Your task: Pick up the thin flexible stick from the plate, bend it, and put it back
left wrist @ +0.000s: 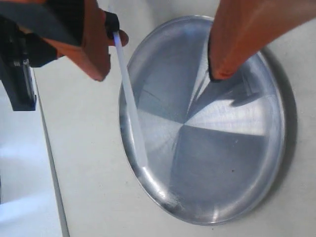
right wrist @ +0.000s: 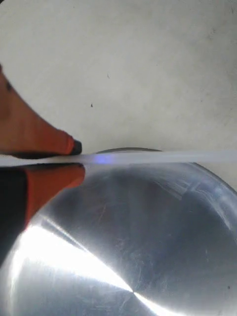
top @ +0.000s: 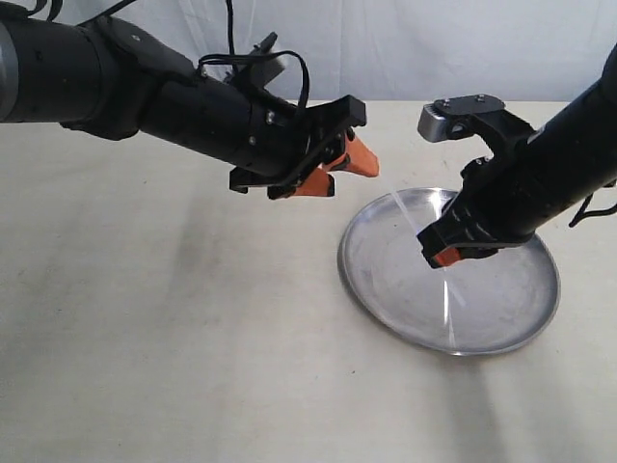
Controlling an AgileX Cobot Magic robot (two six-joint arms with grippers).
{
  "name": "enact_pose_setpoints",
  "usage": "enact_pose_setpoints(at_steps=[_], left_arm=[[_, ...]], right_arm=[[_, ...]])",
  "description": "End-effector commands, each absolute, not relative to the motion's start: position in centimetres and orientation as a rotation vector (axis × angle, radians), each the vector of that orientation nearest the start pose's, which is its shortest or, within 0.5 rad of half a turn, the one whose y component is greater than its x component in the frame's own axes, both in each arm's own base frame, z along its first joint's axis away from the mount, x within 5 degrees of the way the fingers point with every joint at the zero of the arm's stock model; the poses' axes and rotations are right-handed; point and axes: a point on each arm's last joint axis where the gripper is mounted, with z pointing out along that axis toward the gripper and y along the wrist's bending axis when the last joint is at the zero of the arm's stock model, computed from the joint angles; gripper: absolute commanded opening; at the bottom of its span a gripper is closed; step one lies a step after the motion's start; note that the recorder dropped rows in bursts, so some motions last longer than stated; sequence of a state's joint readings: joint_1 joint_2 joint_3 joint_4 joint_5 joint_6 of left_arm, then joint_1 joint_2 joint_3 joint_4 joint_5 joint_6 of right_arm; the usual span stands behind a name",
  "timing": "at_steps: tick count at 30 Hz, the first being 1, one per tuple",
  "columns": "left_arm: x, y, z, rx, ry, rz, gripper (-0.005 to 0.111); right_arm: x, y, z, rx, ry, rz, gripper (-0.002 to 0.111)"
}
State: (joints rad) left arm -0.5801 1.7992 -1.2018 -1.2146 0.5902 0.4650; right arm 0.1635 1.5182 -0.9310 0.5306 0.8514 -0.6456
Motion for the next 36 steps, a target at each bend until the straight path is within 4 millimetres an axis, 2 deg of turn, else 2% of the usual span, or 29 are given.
enact_pose_setpoints(at_steps=[1, 7, 12, 14, 20, 21, 26, 36], left_arm=[[30.0, -25.4, 23.8, 0.135, 2.504, -1.284, 0.057], [30.5, -25.5, 23.9, 0.029, 2.466, -1.308, 0.057], [30.7, -25.7, 23.9, 0.013, 2.44, -1.332, 0.056], [30.7, -25.7, 23.9, 0.026, 2.441, -1.339, 0.049], [30.3, -25.8, 23.9, 0.121, 2.434, -1.353, 0.002], [30.3, -25.9, 23.9, 0.137, 2.429, -1.35, 0.0], [30.3, -25.9, 24.0, 0.189, 2.415, -1.338, 0.0], [30.0, -26.0, 23.8, 0.457, 2.344, -1.245, 0.0]], right_arm=[[26.8, 7.9, 22.7, -0.67, 2.702, 0.518, -0.001], [26.2, 8.7, 23.0, -0.714, 2.689, 0.678, -0.001], [25.8, 10.0, 23.4, -0.772, 2.625, 0.808, -0.001], [25.7, 10.4, 23.5, -0.788, 2.618, 0.82, -0.001], [25.6, 10.5, 23.5, -0.789, 2.621, 0.832, -0.001], [25.6, 10.5, 23.5, -0.791, 2.622, 0.834, -0.001], [25.6, 10.5, 23.5, -0.78, 2.62, 0.845, -0.001], [25.6, 10.9, 23.8, -0.726, 2.607, 0.916, -0.001]])
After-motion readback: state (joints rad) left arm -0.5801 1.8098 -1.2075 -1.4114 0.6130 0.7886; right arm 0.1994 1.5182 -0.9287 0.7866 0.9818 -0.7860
